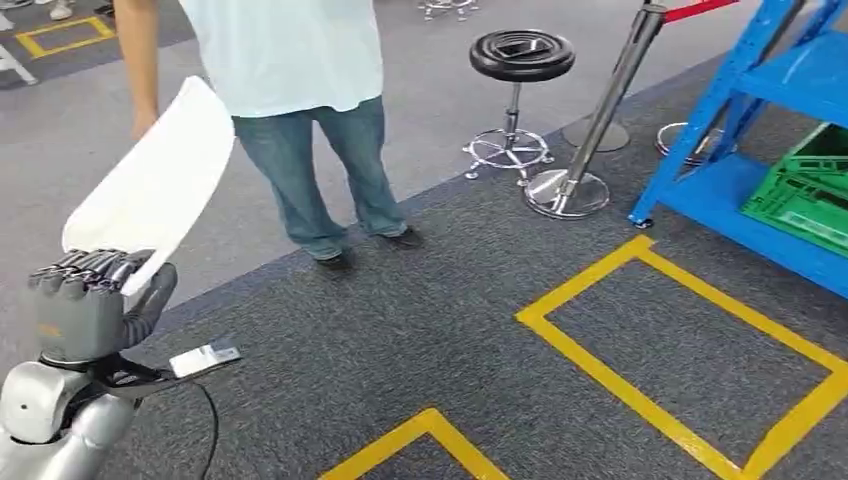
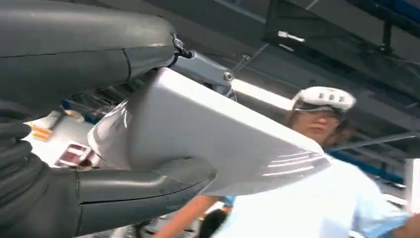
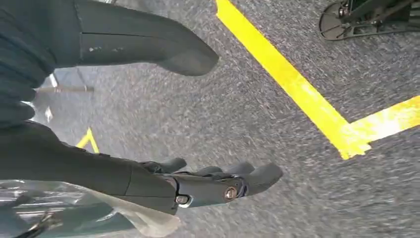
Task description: Take the parts from the cabinet and place them on the table.
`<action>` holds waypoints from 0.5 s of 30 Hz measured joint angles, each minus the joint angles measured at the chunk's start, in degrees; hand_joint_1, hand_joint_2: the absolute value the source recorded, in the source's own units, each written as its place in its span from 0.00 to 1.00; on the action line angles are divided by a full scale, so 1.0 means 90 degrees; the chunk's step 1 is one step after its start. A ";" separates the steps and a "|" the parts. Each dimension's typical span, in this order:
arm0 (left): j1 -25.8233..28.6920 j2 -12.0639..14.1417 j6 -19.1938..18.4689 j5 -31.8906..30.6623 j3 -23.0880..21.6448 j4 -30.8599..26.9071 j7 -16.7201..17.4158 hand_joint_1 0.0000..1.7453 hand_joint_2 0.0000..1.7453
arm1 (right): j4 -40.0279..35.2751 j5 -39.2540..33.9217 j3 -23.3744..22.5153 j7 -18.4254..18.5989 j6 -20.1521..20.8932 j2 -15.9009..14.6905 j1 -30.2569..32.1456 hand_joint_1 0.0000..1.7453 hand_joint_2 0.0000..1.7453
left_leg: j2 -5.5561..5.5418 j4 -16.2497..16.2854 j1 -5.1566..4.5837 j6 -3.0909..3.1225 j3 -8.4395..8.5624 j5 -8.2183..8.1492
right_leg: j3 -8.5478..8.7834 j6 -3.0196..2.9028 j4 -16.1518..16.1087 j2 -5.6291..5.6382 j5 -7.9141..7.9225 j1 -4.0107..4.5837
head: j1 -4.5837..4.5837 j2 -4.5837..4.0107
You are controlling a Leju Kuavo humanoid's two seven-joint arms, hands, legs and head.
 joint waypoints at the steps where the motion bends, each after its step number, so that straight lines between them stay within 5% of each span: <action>1: 0.0009 -0.0002 0.0000 0.0000 0.0000 0.0000 0.0000 1.00 1.00 | 0.0000 0.0000 0.0000 0.0000 0.0000 0.0000 -0.0004 0.00 1.00 | 0.0001 0.0057 0.0010 -0.0004 -0.0044 0.0068 | 0.0016 -0.0002 0.0000 -0.0097 -0.0017 0.0003 | 0.0002 0.0000; 2: 0.0011 -0.0002 0.0000 0.0000 0.0002 0.0000 0.0000 1.00 1.00 | 0.0000 0.0000 0.0000 0.0000 0.0000 0.0000 -0.0009 0.00 1.00 | 0.0009 -0.0161 0.0013 0.0002 0.0062 0.0257 | 0.0034 0.0005 0.0000 -0.0181 -0.0035 0.0006 | 0.0005 0.0000; 4: 0.0010 -0.0002 0.0000 0.0000 0.0010 -0.0002 0.0000 1.00 1.00 | 0.0000 0.0000 0.0000 0.0002 0.0000 0.0000 -0.0024 0.00 1.00 | 0.0160 -0.1255 0.0000 0.0054 0.0625 0.0829 | 0.0113 0.0021 0.0000 -0.0341 -0.0087 0.0009 | 0.0005 0.0000; 5: 0.0005 -0.0002 0.0000 0.0002 0.0014 -0.0002 -0.0002 1.00 1.00 | 0.0000 0.0002 0.0000 0.0002 0.0005 0.0000 -0.0028 0.00 1.00 | 0.0465 -0.1757 -0.0040 0.0098 0.0876 0.0932 | 0.0150 0.0045 -0.0003 -0.0405 -0.0115 0.0014 | 0.0007 0.0000; 6: -0.0008 -0.0005 -0.0002 0.0002 0.0015 0.0000 -0.0007 1.00 1.00 | 0.0000 0.0005 -0.0002 0.0005 0.0010 0.0000 -0.0031 0.00 1.00 | 0.0672 -0.1842 -0.0154 0.0139 0.0928 0.0823 | 0.0152 0.0095 0.0004 -0.0458 -0.0148 0.0064 | 0.0000 0.0000; 10: -0.0053 -0.0010 0.0000 0.0122 0.0056 0.0015 -0.0131 1.00 1.00 | -0.0002 -0.0046 0.0000 0.0000 0.0019 0.0000 -0.0104 0.00 1.00 | 0.0334 -0.1924 -0.0172 0.0306 0.0898 0.0854 | 0.0250 0.0227 -0.0065 -0.0750 -0.0199 0.0048 | -0.0003 0.0000; 11: -0.0086 -0.0022 0.0000 0.0189 0.0078 0.0039 -0.0213 1.00 1.00 | -0.0002 -0.0049 0.0000 -0.0012 0.0022 0.0000 -0.0147 0.00 1.00 | 0.0273 -0.2012 -0.0114 0.0357 0.0985 0.0897 | 0.0235 0.0267 -0.0012 -0.0543 -0.0285 0.0017 | 0.0012 0.0000; 12: -0.0186 -0.0044 0.0007 0.0250 0.0087 0.0073 -0.0270 1.00 1.00 | -0.0002 -0.0046 -0.0002 -0.0012 0.0024 0.0000 -0.0171 0.00 1.00 | 0.0201 -0.2038 -0.0103 0.0398 0.1001 0.0902 | 0.0093 0.0260 0.0308 -0.0160 -0.0469 0.0020 | 0.0029 0.0000; 13: -0.0274 -0.0077 -0.0002 0.0303 0.0102 0.0126 -0.0374 1.00 1.00 | -0.0002 0.0005 0.0000 0.0051 0.0039 0.0000 -0.0183 0.00 1.00 | 0.0114 -0.2036 -0.0097 0.0422 0.0992 0.0909 | -0.0172 0.0260 0.0823 0.0028 -0.0698 0.0020 | 0.0070 0.0000; 15: -0.0316 -0.0224 -0.0002 0.0316 0.0124 0.0204 -0.0510 1.00 1.00 | -0.0002 0.0066 0.0007 0.0195 0.0061 0.0000 -0.0178 0.00 1.00 | -0.0052 -0.2031 -0.0104 0.0443 0.0996 0.0896 | -0.0707 0.0271 0.1765 0.0147 -0.1004 0.0025 | 0.0068 0.0000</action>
